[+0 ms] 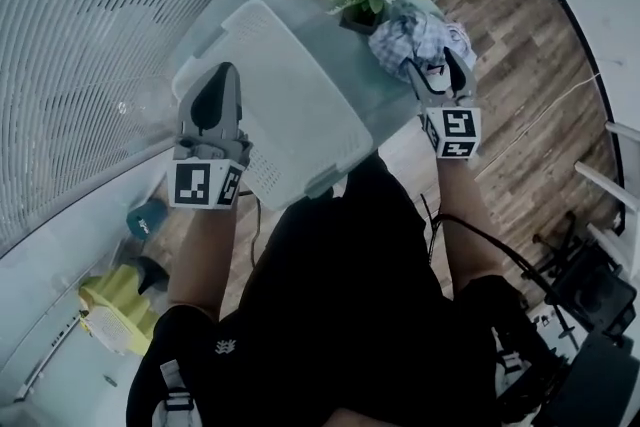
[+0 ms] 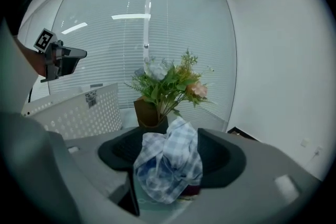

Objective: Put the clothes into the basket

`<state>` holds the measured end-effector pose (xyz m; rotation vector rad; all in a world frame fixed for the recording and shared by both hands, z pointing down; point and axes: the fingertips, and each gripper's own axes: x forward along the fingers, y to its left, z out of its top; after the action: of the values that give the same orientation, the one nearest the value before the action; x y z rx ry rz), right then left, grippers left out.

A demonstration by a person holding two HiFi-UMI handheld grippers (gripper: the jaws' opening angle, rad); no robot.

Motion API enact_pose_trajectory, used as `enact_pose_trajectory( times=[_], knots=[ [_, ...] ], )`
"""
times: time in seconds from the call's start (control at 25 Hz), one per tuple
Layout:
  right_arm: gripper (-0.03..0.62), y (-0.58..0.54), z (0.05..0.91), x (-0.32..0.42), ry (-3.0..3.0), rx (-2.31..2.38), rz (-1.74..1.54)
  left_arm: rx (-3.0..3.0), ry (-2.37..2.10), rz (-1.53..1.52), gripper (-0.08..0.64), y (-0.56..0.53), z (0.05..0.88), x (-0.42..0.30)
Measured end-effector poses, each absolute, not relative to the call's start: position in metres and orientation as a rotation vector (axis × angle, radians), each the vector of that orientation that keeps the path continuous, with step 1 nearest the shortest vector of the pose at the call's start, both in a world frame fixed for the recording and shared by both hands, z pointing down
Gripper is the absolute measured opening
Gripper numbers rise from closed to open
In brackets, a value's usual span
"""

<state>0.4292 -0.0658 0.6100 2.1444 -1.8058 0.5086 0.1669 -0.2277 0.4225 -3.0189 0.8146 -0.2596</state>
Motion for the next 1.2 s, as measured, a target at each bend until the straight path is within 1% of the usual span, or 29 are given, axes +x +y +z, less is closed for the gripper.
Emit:
enact_pose_trajectory(
  times=[0.08,0.24,0.32,0.44,0.72,0.8,0.92,1.0,1.04,1.12,1.2],
  knots=[
    [0.344,-0.072,0.618,0.434,-1.807,2.137,0.516,-3.02,0.814,-0.273,0.008,-0.226,0.426,0.173],
    [0.438,-0.084,0.636,0.436,-1.8,2.102,0.544,-3.022,0.816,-0.302,0.008,-0.225,0.433,0.178],
    [0.466,-0.09,0.649,0.434,-1.79,2.066,0.582,-3.024,0.842,-0.315,0.008,-0.229,0.438,0.177],
    [0.476,-0.094,0.67,0.432,-1.755,1.999,0.625,-3.018,0.869,-0.331,0.008,-0.233,0.442,0.177],
    [0.476,-0.099,0.692,0.437,-1.665,1.917,0.589,-3.0,0.928,-0.344,0.008,-0.235,0.444,0.171],
    [0.446,-0.098,0.697,0.439,-1.638,1.9,0.589,-2.994,0.948,-0.349,0.008,-0.235,0.444,0.168],
    [0.325,-0.097,0.697,0.445,-1.628,1.907,0.603,-2.989,0.985,-0.37,0.008,-0.236,0.444,0.163],
    [0.232,-0.096,0.693,0.447,-1.642,1.916,0.614,-2.982,1.011,-0.369,0.008,-0.236,0.44,0.159],
    [0.203,-0.096,0.69,0.448,-1.652,1.918,0.62,-2.976,1.02,-0.361,0.008,-0.236,0.435,0.157],
    [0.161,-0.096,0.686,0.448,-1.669,1.923,0.629,-2.96,1.031,-0.34,0.008,-0.234,0.425,0.153],
    [0.135,-0.095,0.681,0.449,-1.68,1.93,0.637,-2.947,1.045,-0.319,0.008,-0.233,0.415,0.146]
  ],
)
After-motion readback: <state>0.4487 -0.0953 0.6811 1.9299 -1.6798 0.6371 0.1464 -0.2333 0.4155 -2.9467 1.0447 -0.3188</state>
